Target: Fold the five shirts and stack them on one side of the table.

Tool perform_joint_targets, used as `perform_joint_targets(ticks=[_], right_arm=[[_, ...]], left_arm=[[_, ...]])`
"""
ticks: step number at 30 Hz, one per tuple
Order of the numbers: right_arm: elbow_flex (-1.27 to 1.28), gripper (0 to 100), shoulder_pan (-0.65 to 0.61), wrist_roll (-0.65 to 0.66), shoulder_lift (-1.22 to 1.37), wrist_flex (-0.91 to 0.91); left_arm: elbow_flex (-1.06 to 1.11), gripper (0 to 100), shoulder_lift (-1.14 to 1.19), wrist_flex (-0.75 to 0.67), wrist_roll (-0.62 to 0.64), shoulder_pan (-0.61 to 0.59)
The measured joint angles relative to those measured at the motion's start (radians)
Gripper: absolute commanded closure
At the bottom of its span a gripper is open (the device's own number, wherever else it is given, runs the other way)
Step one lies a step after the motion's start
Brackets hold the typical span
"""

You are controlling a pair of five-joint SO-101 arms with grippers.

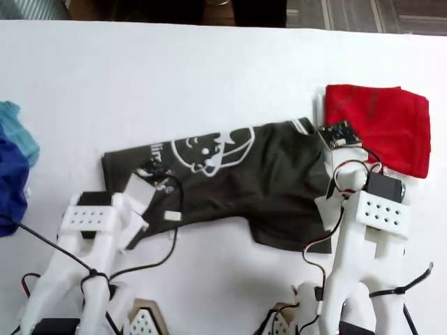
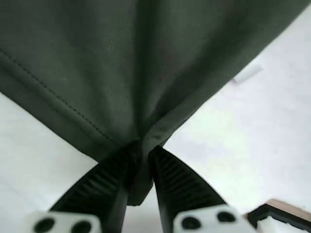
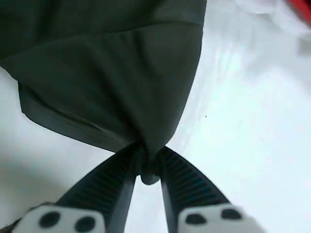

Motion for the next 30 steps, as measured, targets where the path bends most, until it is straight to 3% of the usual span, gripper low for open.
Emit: perform_joint_targets(ticks=[6, 15, 18, 20, 21, 26, 30], right_arm=[[0.0, 79.8, 0.0, 0.012, 0.0, 0.0], [-0.173, 78.7, -0.129, 0.014, 0.0, 0.112], [-0.241, 84.9, -0.161, 0.014, 0.0, 0.112], [-0.255, 98.0, -0.176, 0.014, 0.0, 0.104], [-0.258, 98.5, -0.183, 0.014, 0.0, 0.094], [-0.261, 97.8, -0.204, 0.014, 0.0, 0.034], [-0.261, 98.0, -0.219, -0.037, 0.005, -0.054]], left_arm=[[0.0, 80, 0.0, 0.0, 0.0, -0.003], [-0.192, 79, 0.0, 0.19, 0.0, -0.003], [-0.315, 81, 0.0, 0.275, 0.0, -0.003], [-0.399, 91, 0.0, 0.328, 0.0, -0.003], [-0.439, 99, 0.0, 0.345, 0.0, -0.003], [-0.566, 97, 0.0, 0.358, 0.0, -0.002], [-0.569, 97, 0.006, 0.244, 0.052, -0.009]])
